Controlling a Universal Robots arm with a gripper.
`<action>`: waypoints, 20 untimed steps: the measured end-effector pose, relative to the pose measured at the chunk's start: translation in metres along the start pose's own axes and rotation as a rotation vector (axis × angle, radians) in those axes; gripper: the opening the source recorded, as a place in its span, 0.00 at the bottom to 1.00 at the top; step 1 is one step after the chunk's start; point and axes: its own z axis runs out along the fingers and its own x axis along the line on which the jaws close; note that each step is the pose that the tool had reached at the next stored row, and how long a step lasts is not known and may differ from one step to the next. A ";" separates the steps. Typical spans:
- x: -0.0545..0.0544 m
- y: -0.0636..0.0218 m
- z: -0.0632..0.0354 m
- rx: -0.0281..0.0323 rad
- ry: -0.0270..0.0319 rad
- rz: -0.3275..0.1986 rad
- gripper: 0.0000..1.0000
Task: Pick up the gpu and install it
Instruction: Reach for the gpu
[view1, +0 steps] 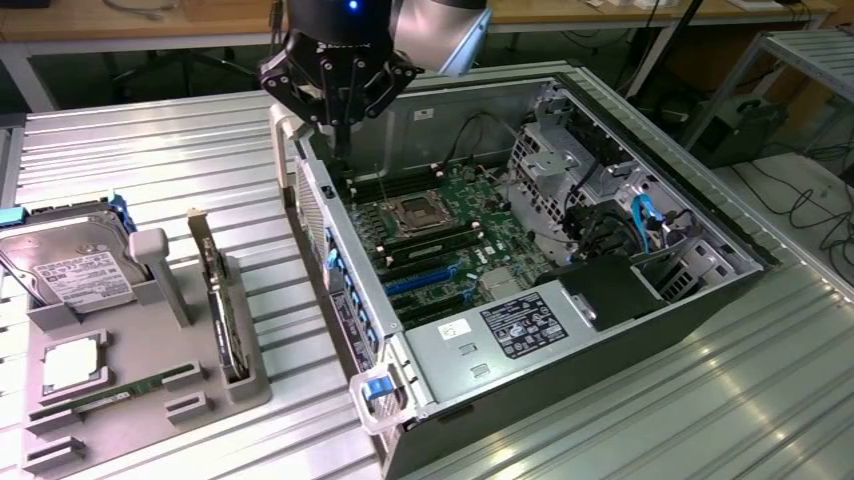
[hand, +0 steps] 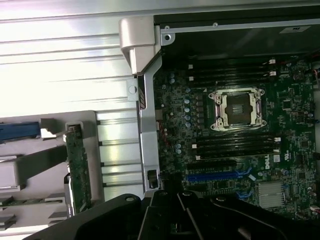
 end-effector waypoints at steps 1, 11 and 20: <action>0.000 0.0000 0.0000 -0.0001 0.0000 0.000 0.11; 0.004 -0.0003 -0.0001 0.0000 0.0000 0.000 0.11; 0.006 -0.0005 -0.0002 0.0000 0.0000 0.000 0.11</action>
